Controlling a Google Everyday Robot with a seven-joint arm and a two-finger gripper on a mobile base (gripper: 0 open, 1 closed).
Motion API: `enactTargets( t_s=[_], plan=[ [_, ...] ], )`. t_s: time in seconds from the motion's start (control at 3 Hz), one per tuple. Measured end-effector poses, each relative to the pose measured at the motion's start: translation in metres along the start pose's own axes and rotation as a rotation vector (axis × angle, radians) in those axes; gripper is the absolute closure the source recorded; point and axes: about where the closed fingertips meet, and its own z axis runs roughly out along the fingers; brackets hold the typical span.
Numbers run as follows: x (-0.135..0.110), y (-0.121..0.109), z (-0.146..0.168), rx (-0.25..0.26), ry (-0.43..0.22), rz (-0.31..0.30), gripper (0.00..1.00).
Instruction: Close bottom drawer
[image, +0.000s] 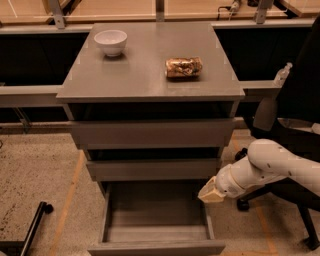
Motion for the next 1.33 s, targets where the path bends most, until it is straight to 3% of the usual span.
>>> enactTargets(
  t_s=[0.33, 0.67, 1.0, 1.33],
  plan=[
    [0.024, -0.009, 0.047, -0.04, -0.034, 0.066, 1.0],
    [0.034, -0.004, 0.058, -0.044, -0.024, 0.088, 1.0],
    [0.038, -0.004, 0.071, -0.048, 0.035, 0.078, 1.0],
    [0.051, -0.001, 0.099, -0.107, 0.084, 0.085, 1.0]
  ],
)
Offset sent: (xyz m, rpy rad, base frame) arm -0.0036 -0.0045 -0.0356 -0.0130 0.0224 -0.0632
